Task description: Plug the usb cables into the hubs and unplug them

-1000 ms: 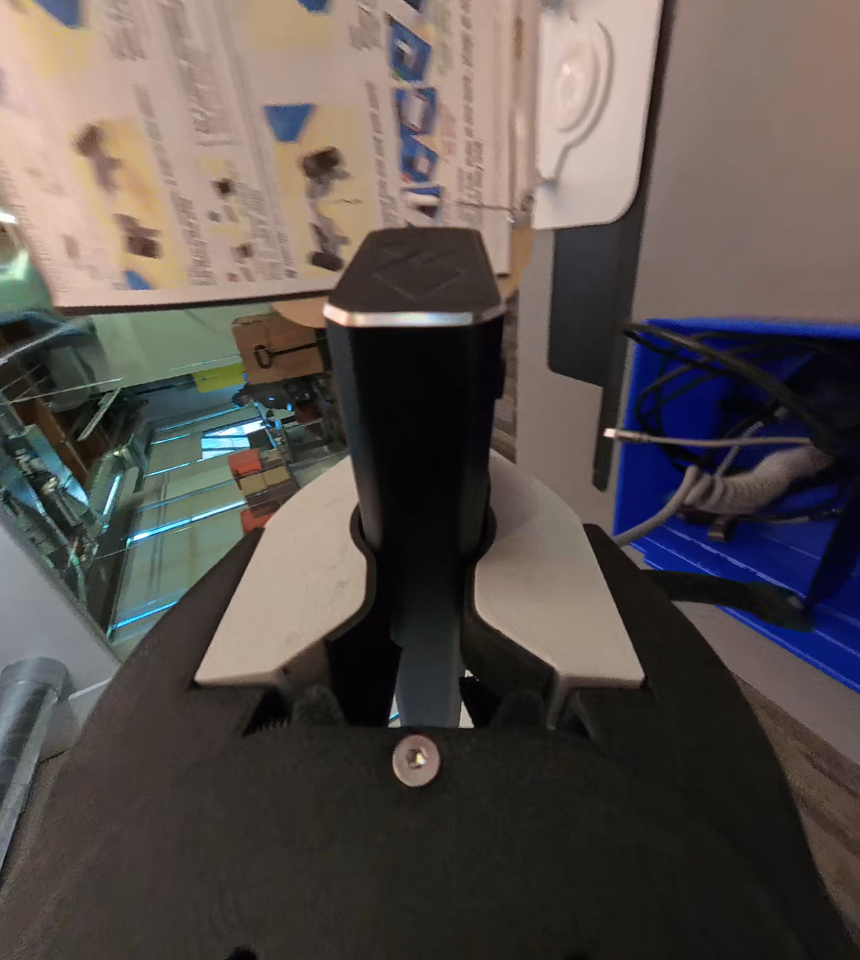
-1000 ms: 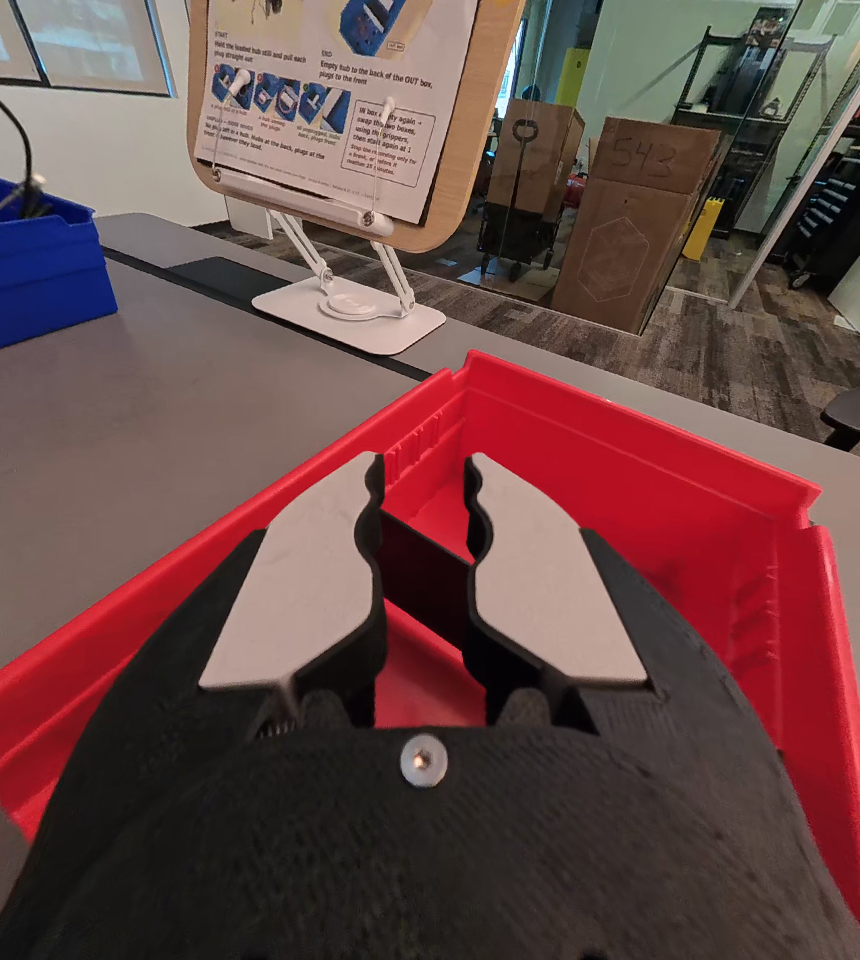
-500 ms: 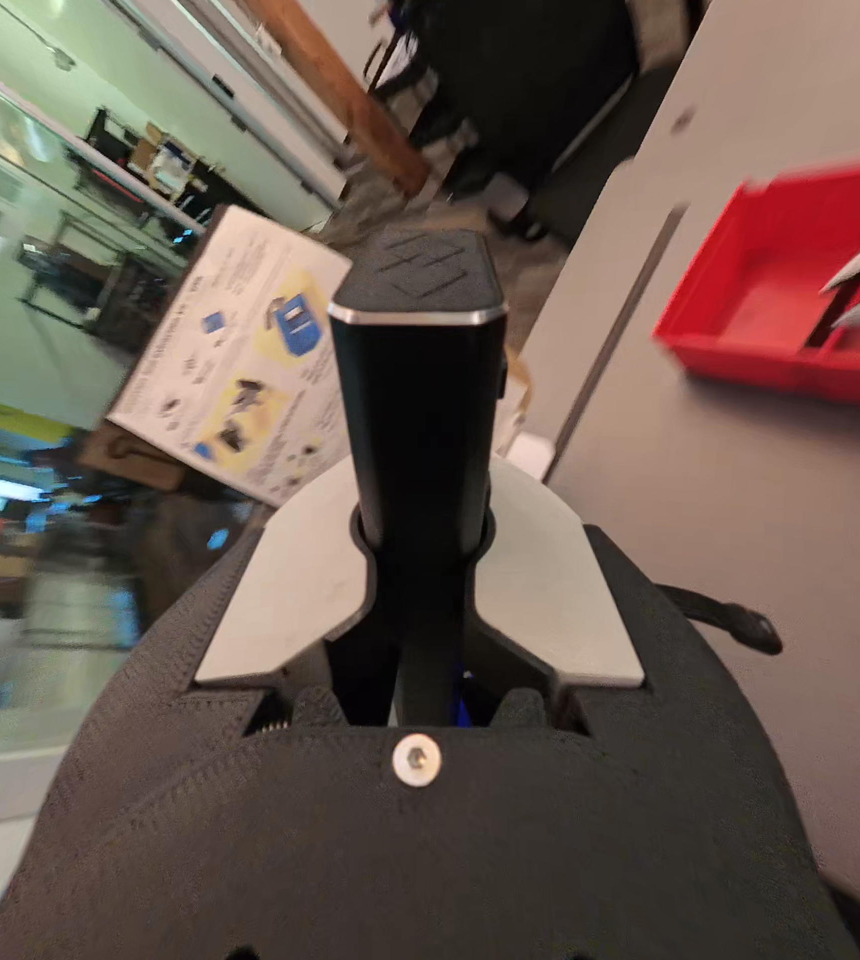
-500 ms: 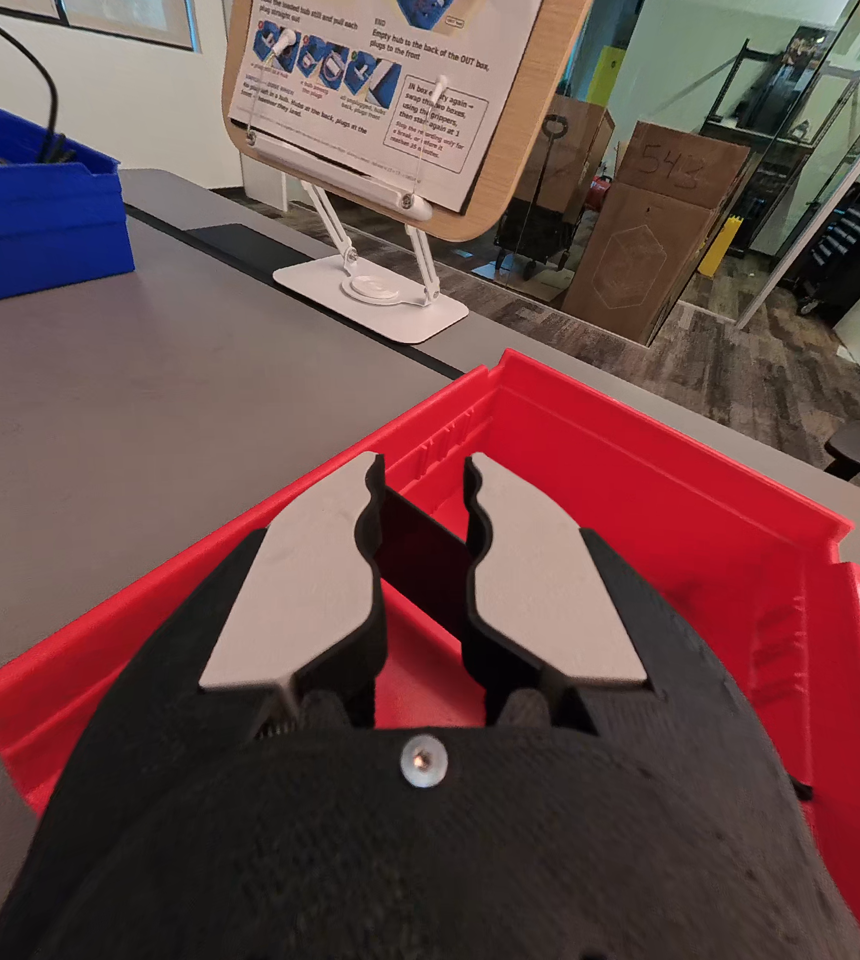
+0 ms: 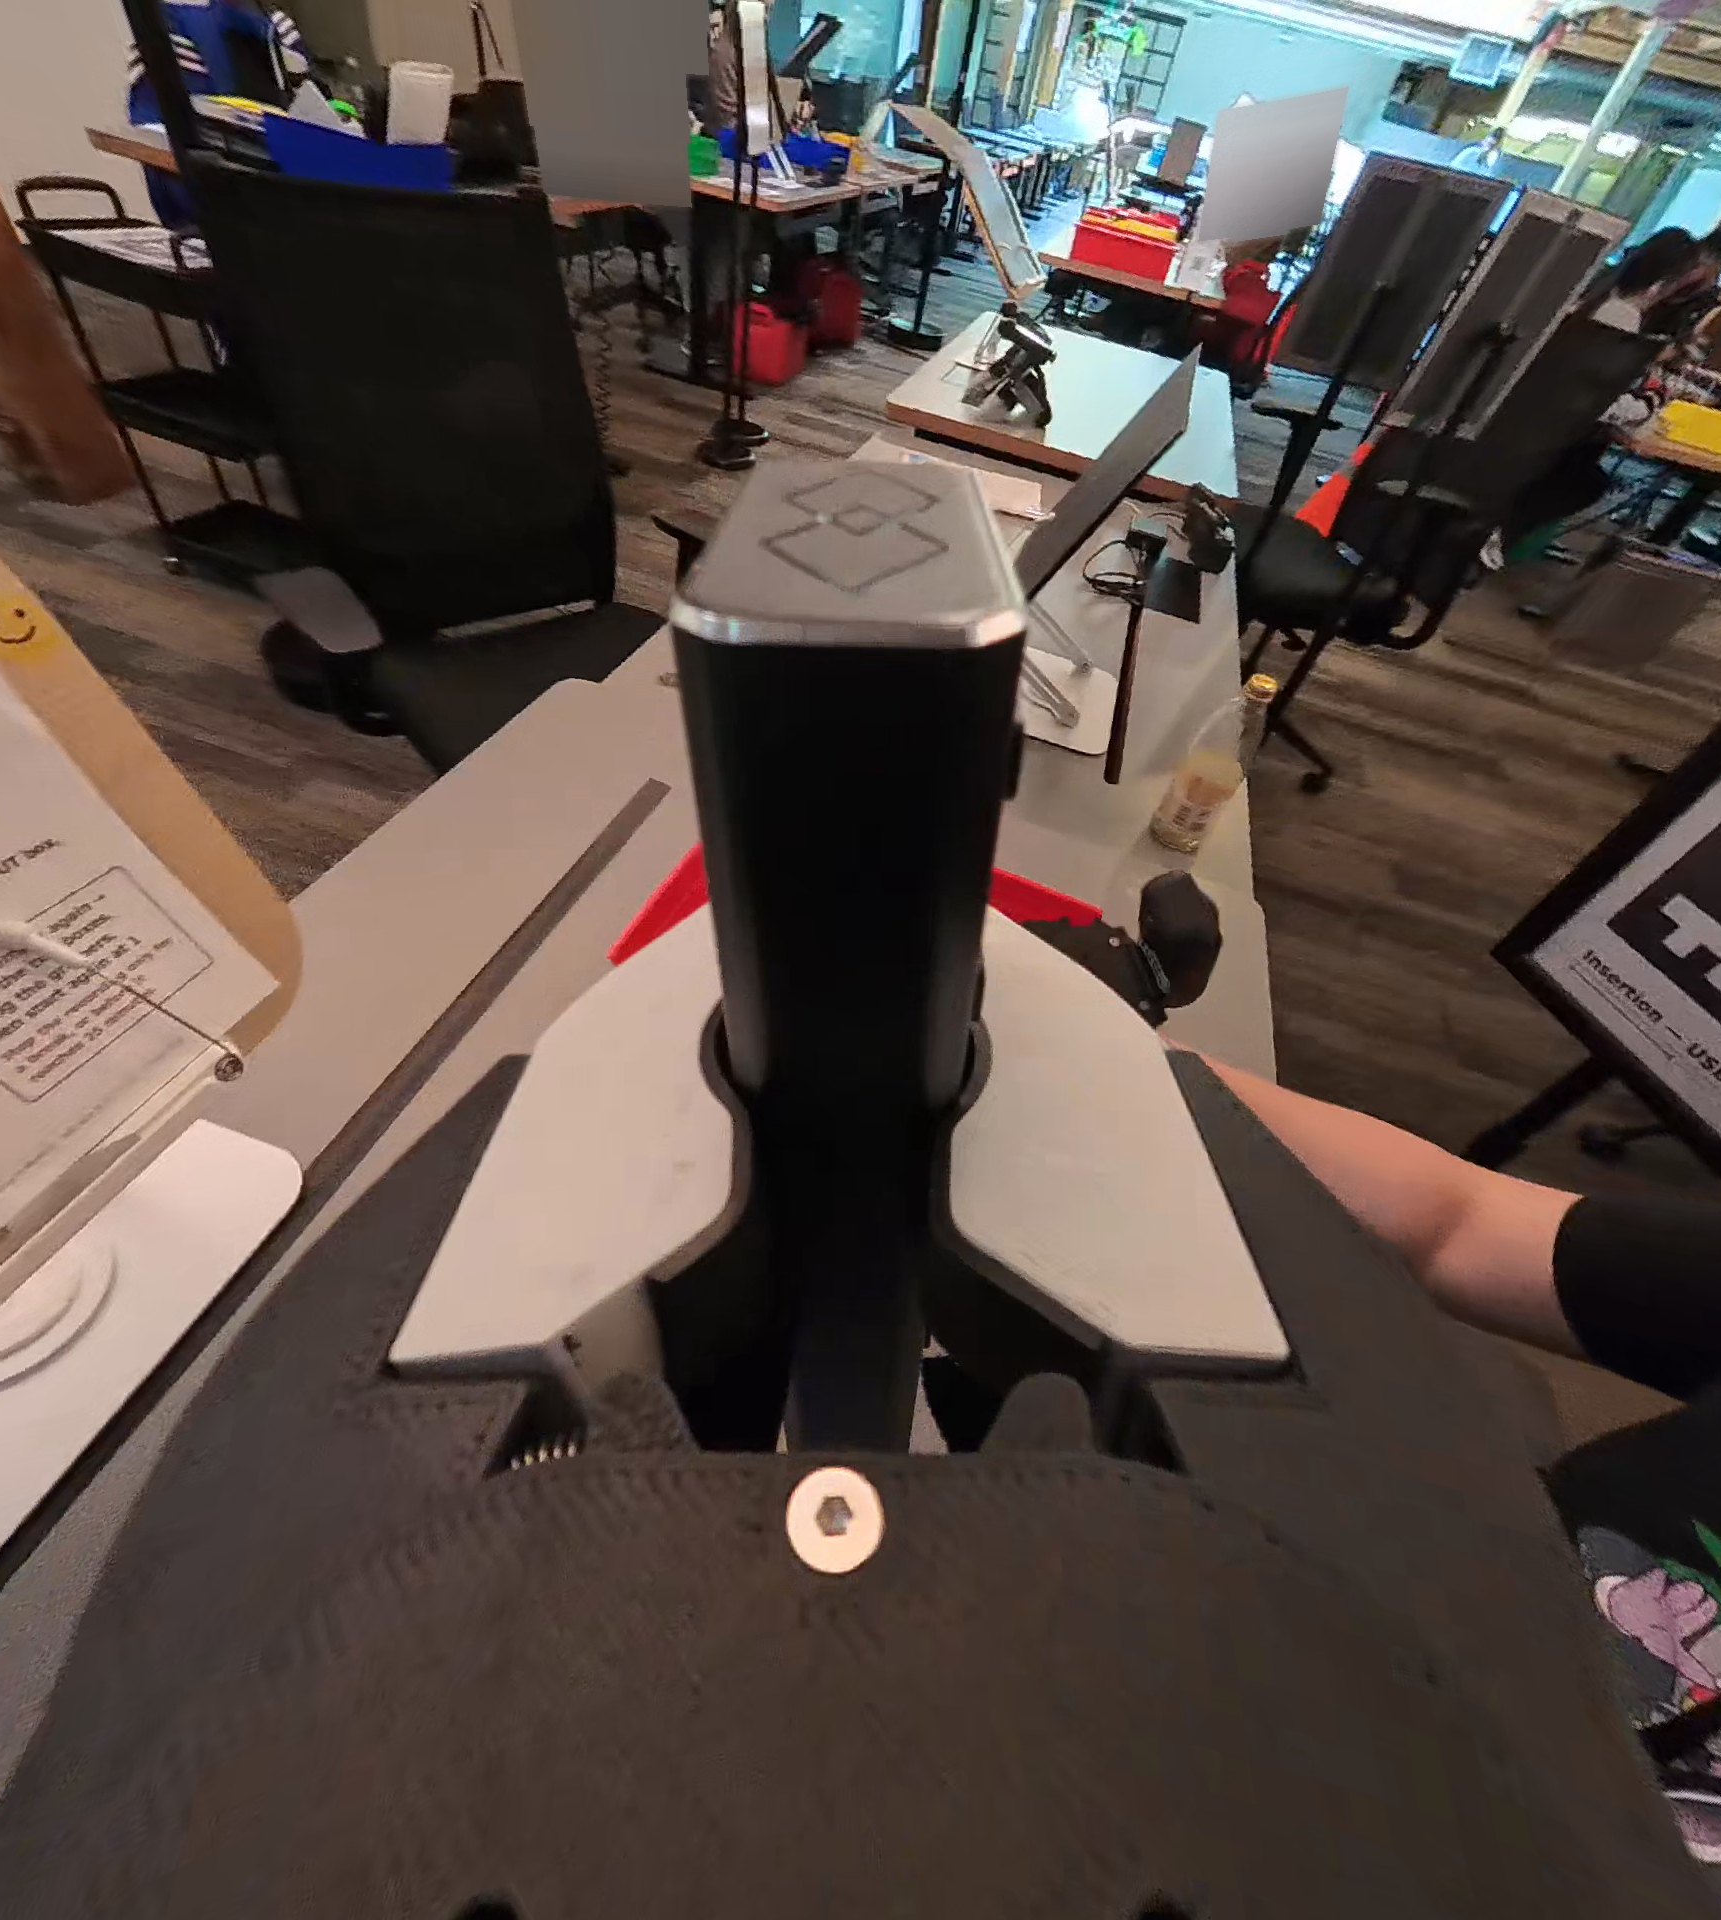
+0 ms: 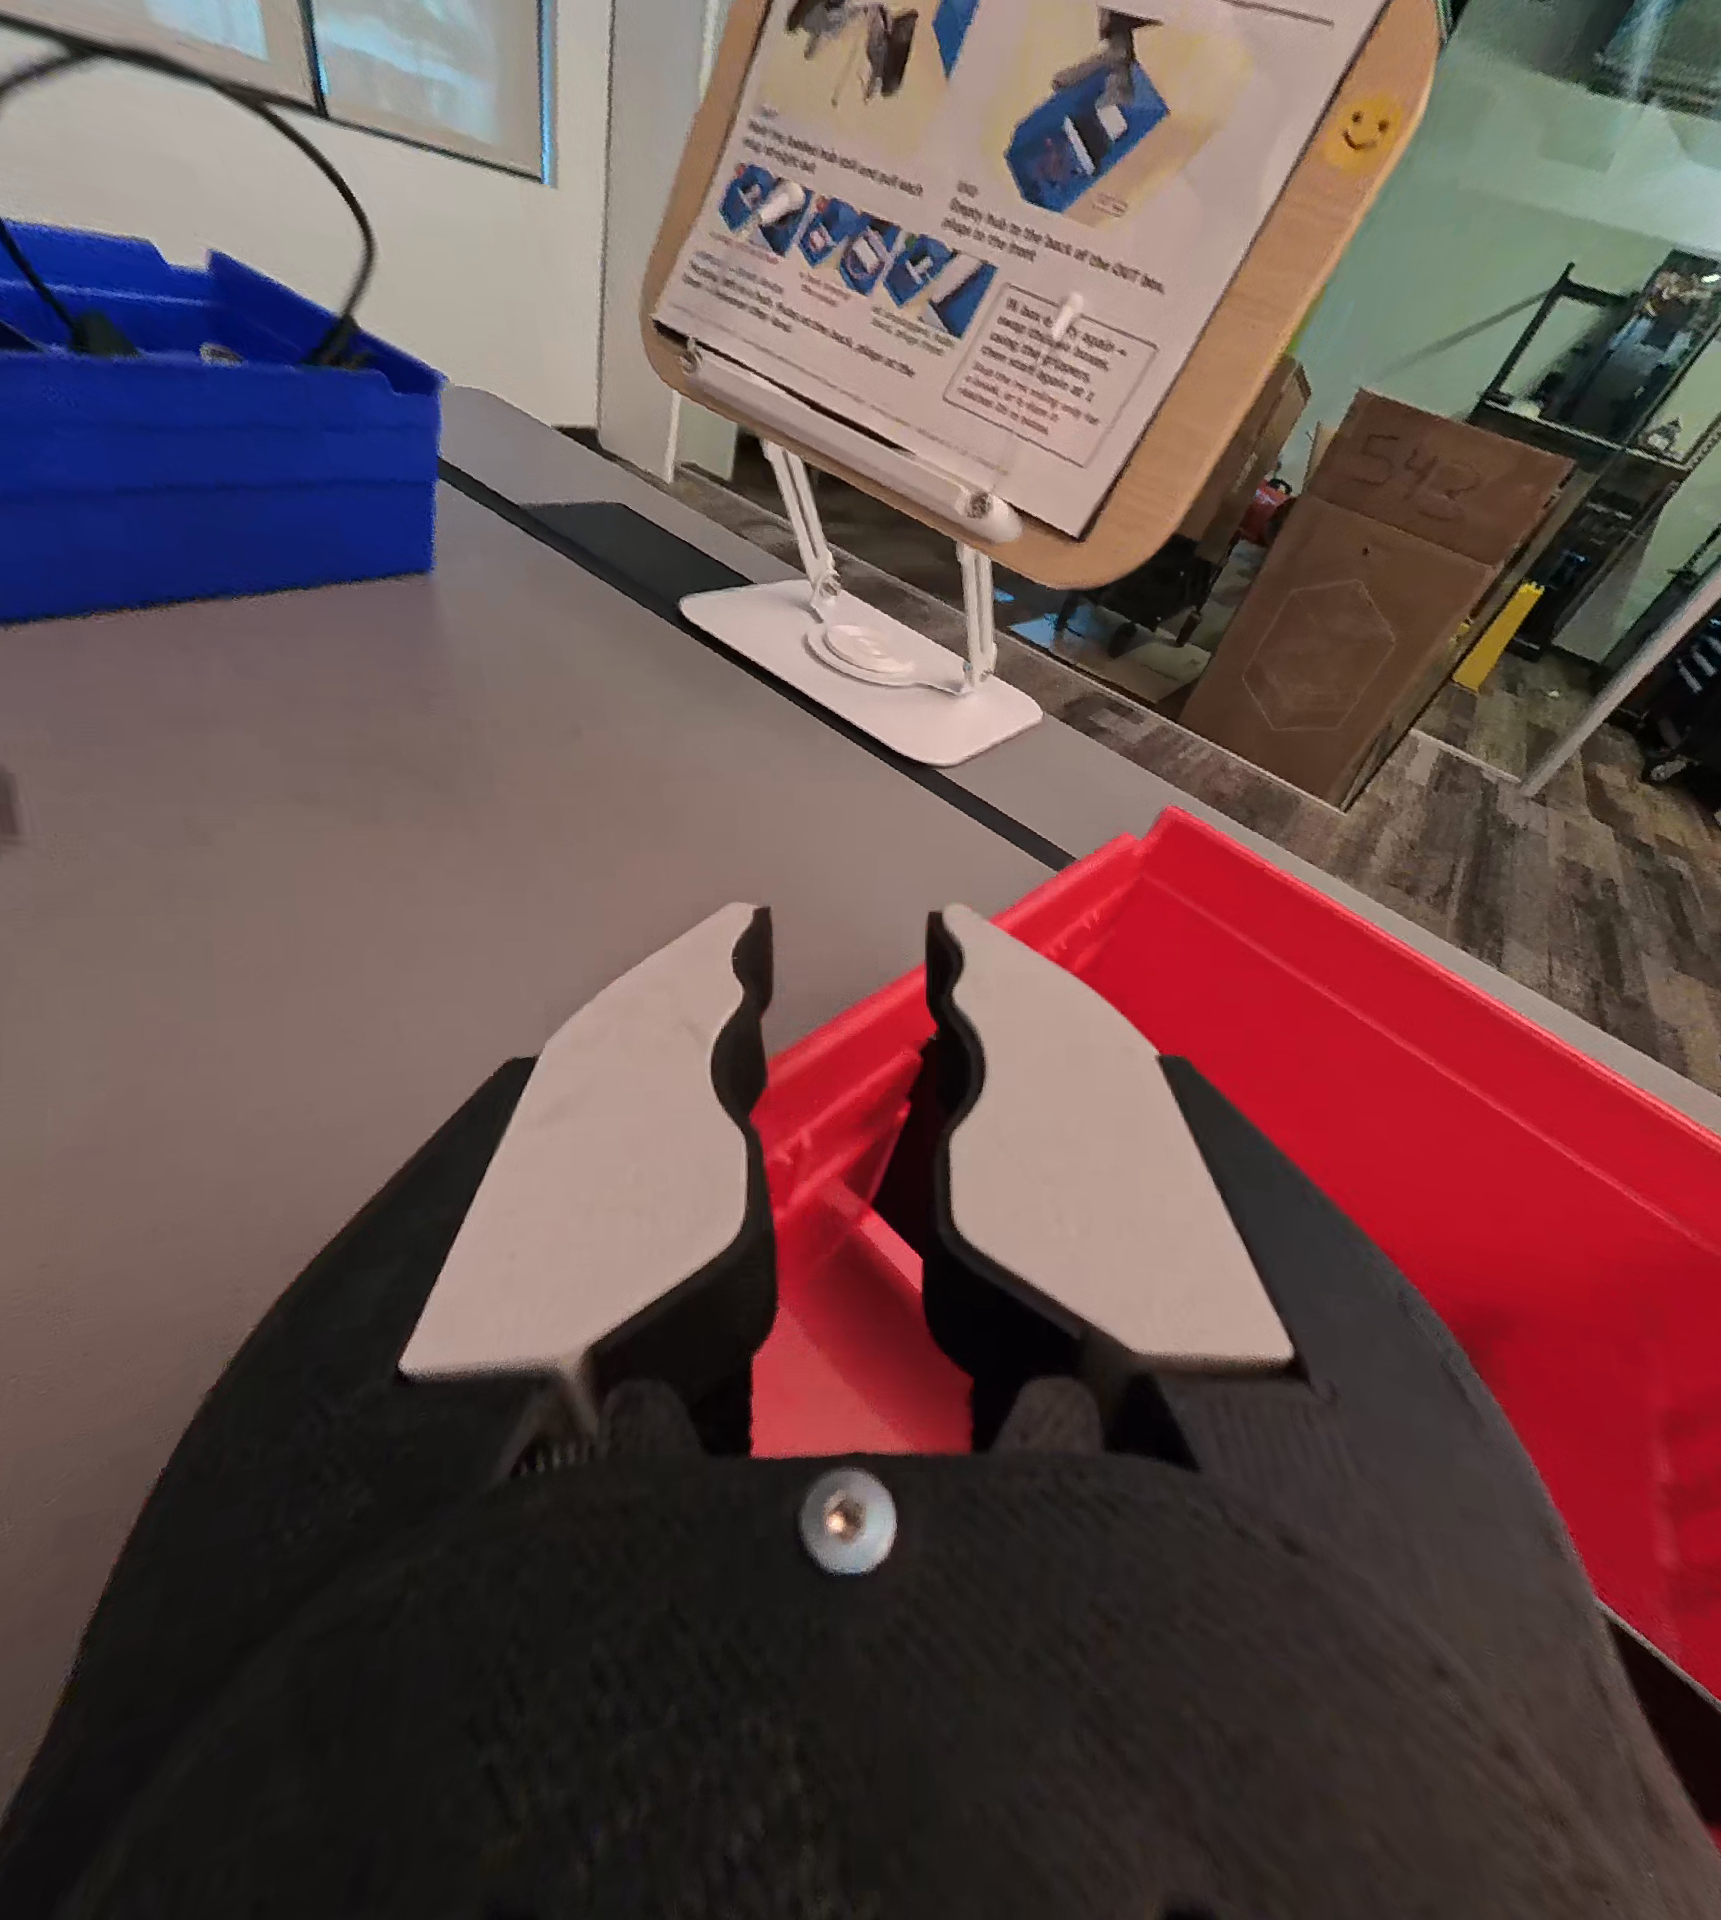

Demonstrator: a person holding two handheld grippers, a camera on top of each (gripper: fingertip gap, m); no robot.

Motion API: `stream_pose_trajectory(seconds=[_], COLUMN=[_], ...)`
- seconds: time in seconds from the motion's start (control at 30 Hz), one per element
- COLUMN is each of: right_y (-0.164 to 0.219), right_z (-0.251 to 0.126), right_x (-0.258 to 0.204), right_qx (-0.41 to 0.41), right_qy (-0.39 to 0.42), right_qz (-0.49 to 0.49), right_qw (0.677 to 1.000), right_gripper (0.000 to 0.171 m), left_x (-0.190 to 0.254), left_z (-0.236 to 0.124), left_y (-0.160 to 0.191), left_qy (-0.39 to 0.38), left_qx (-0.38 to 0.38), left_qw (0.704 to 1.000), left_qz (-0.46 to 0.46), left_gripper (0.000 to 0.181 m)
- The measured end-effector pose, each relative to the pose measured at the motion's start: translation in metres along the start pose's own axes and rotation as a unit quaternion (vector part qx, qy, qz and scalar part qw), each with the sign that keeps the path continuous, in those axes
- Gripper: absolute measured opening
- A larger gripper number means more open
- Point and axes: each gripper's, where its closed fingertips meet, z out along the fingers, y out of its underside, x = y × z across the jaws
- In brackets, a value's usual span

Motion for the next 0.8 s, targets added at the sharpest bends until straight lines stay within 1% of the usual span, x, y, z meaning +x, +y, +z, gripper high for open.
stream_pose_trajectory(seconds=[0.1,0.2,0.27,0.4,0.57,0.63,0.7,0.8], right_y=[-0.016,-0.038,-0.054,-0.097,-0.132,-0.139,-0.144,-0.139], right_z=[0.003,0.005,0.005,-0.001,0.01,0.022,0.039,0.068], right_x=[-0.011,-0.022,-0.021,-0.029,-0.041,-0.055,-0.08,-0.123], right_qx=[0.02,0.038,0.044,0.085,0.115,0.114,0.107,0.067], right_qy=[-0.014,-0.019,0.01,0.007,-0.036,-0.08,-0.152,-0.279], right_qz=[0.012,-0.006,-0.032,-0.052,-0.05,-0.034,0.001,0.051], right_qw=[1.0,0.999,0.998,0.995,0.991,0.99,0.983,0.957], right_gripper=[0.028,0.03,0.03,0.03,0.03,0.034,0.038,0.044], left_x=[0.007,0.012,0.015,0.013,-0.008,-0.015,-0.021,-0.024], left_z=[0.004,0.008,0.009,0.005,-0.007,-0.012,-0.015,-0.017], left_y=[-0.004,0.002,0.012,0.034,0.067,0.083,0.1,0.122], left_qy=[0.011,0.009,0.013,0.02,-0.015,-0.021,-0.018,0.003], left_qx=[0.005,0.005,0.009,0.029,0.051,0.055,0.057,0.059], left_qw=[1.0,1.0,1.0,0.999,0.998,0.998,0.997,0.997], left_qz=[0.011,0.025,0.025,0.0,-0.017,-0.029,-0.04,-0.055], left_gripper=[0.031,0.031,0.031,0.031,0.03,0.031,0.031,0.031])
